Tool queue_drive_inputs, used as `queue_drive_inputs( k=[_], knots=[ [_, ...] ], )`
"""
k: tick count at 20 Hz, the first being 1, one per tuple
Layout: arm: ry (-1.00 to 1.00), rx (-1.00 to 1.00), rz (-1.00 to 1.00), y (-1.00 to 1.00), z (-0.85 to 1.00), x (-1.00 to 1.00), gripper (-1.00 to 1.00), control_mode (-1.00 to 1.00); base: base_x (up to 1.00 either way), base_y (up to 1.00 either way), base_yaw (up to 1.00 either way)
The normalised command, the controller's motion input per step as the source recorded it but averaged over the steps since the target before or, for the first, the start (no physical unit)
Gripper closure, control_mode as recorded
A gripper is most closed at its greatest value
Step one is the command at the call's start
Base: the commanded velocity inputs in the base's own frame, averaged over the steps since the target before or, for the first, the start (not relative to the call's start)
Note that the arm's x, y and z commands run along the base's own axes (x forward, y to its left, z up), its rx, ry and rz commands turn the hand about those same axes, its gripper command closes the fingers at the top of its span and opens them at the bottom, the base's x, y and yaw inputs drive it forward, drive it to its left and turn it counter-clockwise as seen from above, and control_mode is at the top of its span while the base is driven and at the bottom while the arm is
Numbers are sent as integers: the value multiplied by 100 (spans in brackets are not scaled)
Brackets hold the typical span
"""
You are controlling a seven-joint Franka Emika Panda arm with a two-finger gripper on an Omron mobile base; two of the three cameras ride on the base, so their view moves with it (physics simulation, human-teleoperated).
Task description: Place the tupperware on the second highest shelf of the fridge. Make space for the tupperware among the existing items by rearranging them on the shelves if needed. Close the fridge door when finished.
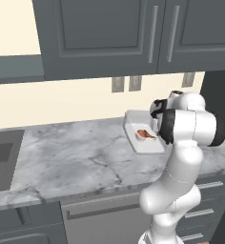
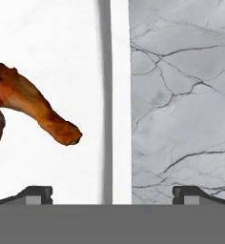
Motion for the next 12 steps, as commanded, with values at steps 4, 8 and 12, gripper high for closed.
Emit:
queue_drive_inputs(
  k=[4, 8, 12],
  knots=[
    [1, 0, 0, 3, -47, 8, 100, -100, 0, 0, 0],
    [0, 0, 0, 21, -9, 0, 100, -100, 0, 0, 0],
    [0, 0, 0, 0, 0, 0, 100, -100, 0, 0, 0]
  ],
)
